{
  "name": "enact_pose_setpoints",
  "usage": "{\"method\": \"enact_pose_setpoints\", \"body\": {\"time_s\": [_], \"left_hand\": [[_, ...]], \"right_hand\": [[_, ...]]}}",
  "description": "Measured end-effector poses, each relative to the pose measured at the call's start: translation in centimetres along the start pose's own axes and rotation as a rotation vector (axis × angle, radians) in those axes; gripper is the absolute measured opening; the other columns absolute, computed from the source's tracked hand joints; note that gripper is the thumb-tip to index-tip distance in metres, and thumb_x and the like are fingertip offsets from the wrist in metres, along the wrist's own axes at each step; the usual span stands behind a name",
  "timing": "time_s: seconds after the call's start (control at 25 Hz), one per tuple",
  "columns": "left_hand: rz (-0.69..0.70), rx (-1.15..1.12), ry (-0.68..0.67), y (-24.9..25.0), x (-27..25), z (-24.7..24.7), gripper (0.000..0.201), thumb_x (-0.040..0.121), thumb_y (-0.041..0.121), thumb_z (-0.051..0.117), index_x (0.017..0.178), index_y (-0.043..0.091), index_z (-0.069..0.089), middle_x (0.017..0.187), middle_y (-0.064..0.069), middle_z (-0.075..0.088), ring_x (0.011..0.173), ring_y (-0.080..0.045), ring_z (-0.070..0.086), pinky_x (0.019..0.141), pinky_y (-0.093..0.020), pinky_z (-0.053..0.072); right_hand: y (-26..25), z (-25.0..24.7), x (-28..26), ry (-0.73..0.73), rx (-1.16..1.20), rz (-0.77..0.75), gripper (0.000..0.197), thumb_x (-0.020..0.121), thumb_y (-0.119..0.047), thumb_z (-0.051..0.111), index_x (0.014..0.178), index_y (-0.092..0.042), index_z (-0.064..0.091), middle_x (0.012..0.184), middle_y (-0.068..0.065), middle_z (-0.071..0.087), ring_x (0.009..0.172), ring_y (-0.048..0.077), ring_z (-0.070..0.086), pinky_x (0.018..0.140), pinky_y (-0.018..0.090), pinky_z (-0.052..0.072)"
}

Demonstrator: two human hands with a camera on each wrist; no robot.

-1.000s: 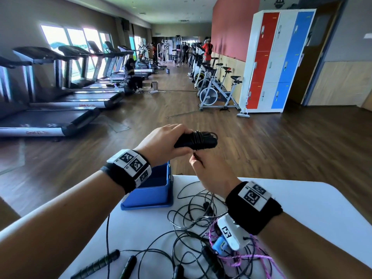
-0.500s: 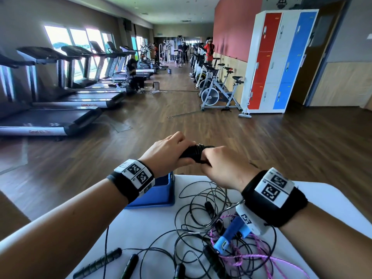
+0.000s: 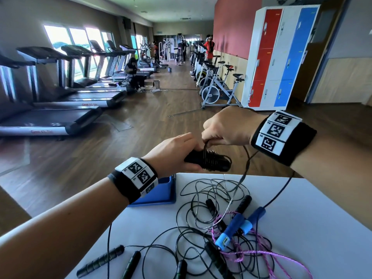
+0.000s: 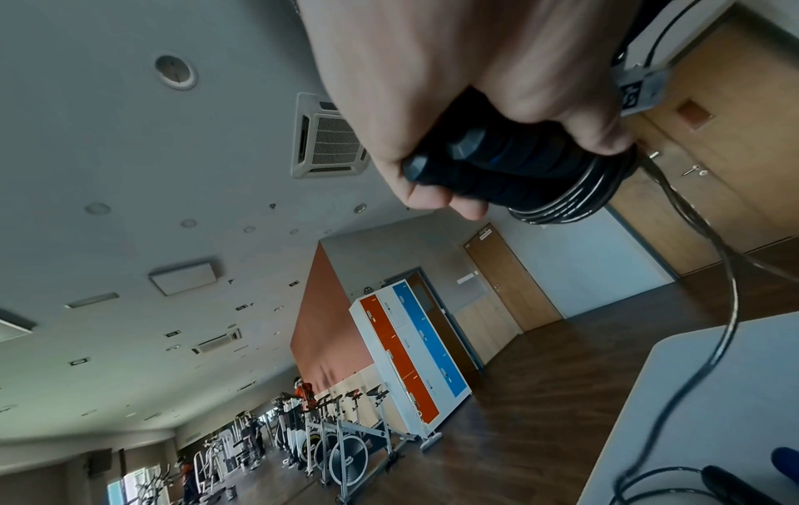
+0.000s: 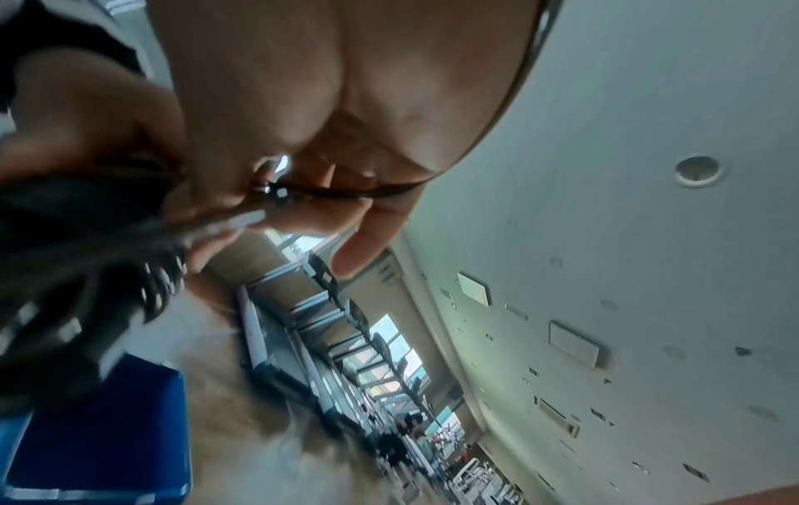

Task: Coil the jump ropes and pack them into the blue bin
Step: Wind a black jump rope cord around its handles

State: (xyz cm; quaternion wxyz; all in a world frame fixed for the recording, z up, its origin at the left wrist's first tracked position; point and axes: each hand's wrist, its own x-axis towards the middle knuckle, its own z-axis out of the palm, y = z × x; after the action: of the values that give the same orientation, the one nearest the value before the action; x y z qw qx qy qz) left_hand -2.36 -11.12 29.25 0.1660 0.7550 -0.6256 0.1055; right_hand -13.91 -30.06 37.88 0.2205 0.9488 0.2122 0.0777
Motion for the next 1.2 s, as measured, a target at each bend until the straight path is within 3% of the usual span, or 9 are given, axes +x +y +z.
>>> {"method": "enact_pose_setpoints", "body": {"time_s": [0.12,0.2,0.36,0.56,0.72,0.84,0.96,1.08,1.2], "left_hand": [[0.049,-0.019,0.041,0.6,-0.2,-0.2,0.051,0.075,0.057,0.074,0.108,0.019,0.061,0.106,0.006,0.057,0.082,-0.009,0.052,0.073,-0.032,0.053],[0.061,-0.049,0.061,0.9,-0.3,-0.4,0.052,0.073,0.057,0.065,0.108,0.019,0.061,0.107,0.005,0.057,0.083,-0.013,0.056,0.073,-0.035,0.055],[0.092,-0.126,0.117,1.1,-0.8,-0.5,0.046,0.073,0.042,0.068,0.114,0.021,0.060,0.113,0.010,0.056,0.086,-0.013,0.059,0.074,-0.037,0.056],[0.212,-0.155,0.213,2.5,-0.6,-0.7,0.040,0.080,0.031,0.075,0.112,0.009,0.065,0.113,-0.002,0.060,0.092,-0.020,0.063,0.079,-0.036,0.056],[0.248,-0.122,0.214,2.5,-1.0,-0.4,0.038,0.085,0.033,0.070,0.111,0.006,0.067,0.116,-0.005,0.061,0.097,-0.017,0.062,0.086,-0.023,0.051],[0.249,-0.116,0.185,2.4,-1.1,-0.2,0.050,0.088,0.047,0.068,0.116,0.006,0.064,0.119,-0.006,0.061,0.101,-0.014,0.058,0.092,-0.010,0.039],[0.172,-0.071,0.157,2.2,-0.8,0.0,0.069,0.084,0.062,0.065,0.128,0.009,0.056,0.115,-0.005,0.060,0.103,-0.017,0.055,0.091,-0.020,0.043],[0.154,0.083,0.144,2.0,-0.4,0.2,0.073,0.085,0.071,0.055,0.129,0.012,0.058,0.110,-0.003,0.060,0.101,-0.023,0.054,0.089,-0.034,0.049],[0.147,0.281,0.146,2.5,-0.1,0.1,0.074,0.086,0.077,0.046,0.121,0.013,0.059,0.105,-0.003,0.058,0.088,-0.025,0.054,0.079,-0.039,0.051]], "right_hand": [[1.0,1.9,0.0,0.098,-0.059,-0.050,0.045,0.099,-0.046,0.031,0.105,-0.030,0.073,0.081,-0.006,0.061,0.075,0.023,0.063,0.051,0.028,0.033],[1.2,2.9,0.1,0.149,-0.047,-0.053,0.043,0.098,-0.041,0.033,0.102,-0.029,0.074,0.075,-0.005,0.062,0.069,0.023,0.060,0.048,0.026,0.030],[1.3,4.7,0.0,0.084,0.085,0.106,0.029,0.100,-0.036,0.038,0.103,-0.023,0.064,0.083,0.000,0.061,0.083,0.027,0.058,0.063,0.039,0.051],[0.0,6.0,-0.1,0.103,0.326,0.293,0.069,0.084,-0.057,0.013,0.106,-0.010,0.059,0.077,0.005,0.044,0.067,0.025,0.044,0.062,0.031,0.030],[-1.2,8.0,-0.8,0.171,0.645,0.353,0.018,0.100,-0.030,0.049,0.091,-0.016,0.052,0.073,-0.002,0.052,0.066,0.018,0.049,0.058,0.025,0.033],[-2.1,9.3,-1.4,0.228,0.808,0.414,0.022,0.097,-0.019,0.060,0.081,-0.029,0.050,0.061,-0.017,0.049,0.058,0.003,0.046,0.057,0.018,0.031],[-2.5,10.6,-1.4,0.278,0.775,0.455,0.031,0.089,-0.016,0.068,0.076,-0.034,0.047,0.062,-0.021,0.053,0.058,0.003,0.048,0.055,0.017,0.030],[-2.5,10.3,-1.6,0.295,0.945,0.519,0.017,0.092,-0.015,0.064,0.078,-0.017,0.054,0.056,-0.019,0.050,0.056,0.000,0.048,0.055,0.013,0.031],[-2.6,9.6,-1.8,0.320,0.941,0.517,0.025,0.096,-0.022,0.060,0.076,-0.011,0.049,0.054,-0.015,0.046,0.055,0.004,0.044,0.055,0.016,0.030]]}}
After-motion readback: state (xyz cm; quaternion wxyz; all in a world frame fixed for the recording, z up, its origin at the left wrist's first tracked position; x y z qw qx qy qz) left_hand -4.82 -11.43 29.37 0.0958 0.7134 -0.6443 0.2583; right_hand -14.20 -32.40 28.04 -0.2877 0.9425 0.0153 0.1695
